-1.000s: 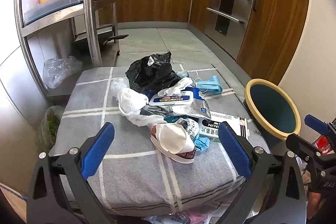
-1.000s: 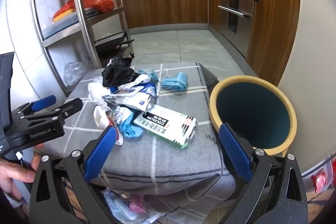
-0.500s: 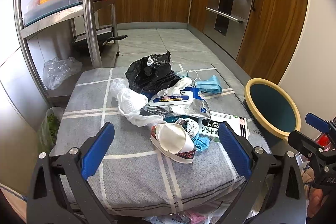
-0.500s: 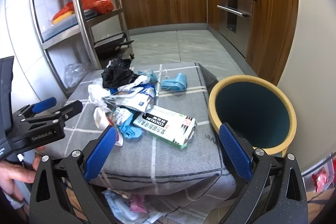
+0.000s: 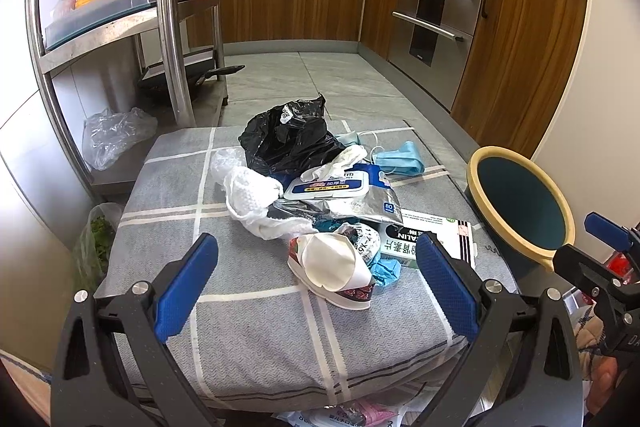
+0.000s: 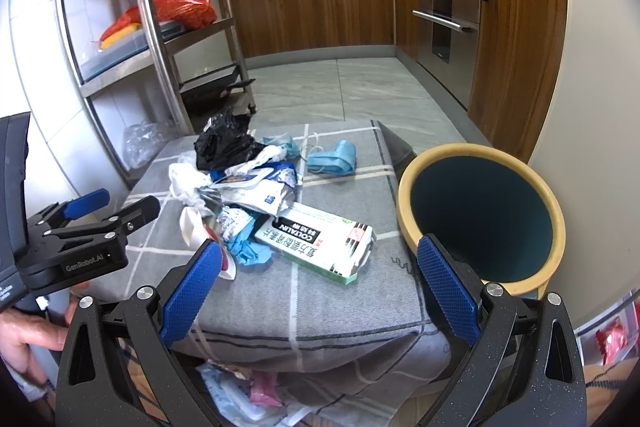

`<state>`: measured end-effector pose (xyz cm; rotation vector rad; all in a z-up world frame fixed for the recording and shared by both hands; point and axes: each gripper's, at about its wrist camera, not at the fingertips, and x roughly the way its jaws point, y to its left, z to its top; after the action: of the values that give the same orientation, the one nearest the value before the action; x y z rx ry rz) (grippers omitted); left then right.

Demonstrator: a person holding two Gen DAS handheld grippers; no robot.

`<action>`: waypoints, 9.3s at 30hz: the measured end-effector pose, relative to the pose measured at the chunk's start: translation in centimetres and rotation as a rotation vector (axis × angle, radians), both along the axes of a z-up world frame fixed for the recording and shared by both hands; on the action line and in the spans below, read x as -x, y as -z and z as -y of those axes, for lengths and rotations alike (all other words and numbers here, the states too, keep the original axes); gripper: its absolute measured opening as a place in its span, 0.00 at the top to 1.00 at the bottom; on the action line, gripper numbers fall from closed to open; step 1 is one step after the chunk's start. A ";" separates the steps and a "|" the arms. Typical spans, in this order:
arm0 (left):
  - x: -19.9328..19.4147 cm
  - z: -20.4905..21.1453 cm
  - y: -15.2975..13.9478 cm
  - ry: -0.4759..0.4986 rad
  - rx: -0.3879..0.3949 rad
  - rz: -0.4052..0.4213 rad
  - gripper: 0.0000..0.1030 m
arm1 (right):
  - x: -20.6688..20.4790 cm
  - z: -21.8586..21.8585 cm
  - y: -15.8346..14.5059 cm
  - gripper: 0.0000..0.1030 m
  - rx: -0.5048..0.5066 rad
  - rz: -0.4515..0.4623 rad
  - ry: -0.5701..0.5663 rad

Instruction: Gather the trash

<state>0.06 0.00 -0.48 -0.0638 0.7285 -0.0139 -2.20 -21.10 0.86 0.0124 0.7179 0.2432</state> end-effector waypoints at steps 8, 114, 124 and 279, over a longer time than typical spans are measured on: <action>0.0 0.0 0.1 0.002 -0.003 -0.002 0.06 | 0.0 0.1 -0.1 0.05 -0.002 0.000 0.001; -3.3 -6.5 5.7 -0.145 0.399 -0.331 0.83 | -9.3 -9.7 8.0 0.20 0.030 -0.243 -0.233; -2.4 -7.8 4.6 -0.185 0.414 -0.290 0.84 | -10.3 -11.2 10.0 0.69 0.007 -0.318 -0.249; -18.2 0.7 -4.0 0.177 0.112 -0.194 0.29 | -10.6 7.9 1.1 0.28 -0.183 -0.143 0.196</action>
<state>18.23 -0.72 3.50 -0.1091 0.9252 -0.2201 8.43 -29.04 -0.21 0.2756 0.8284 0.1201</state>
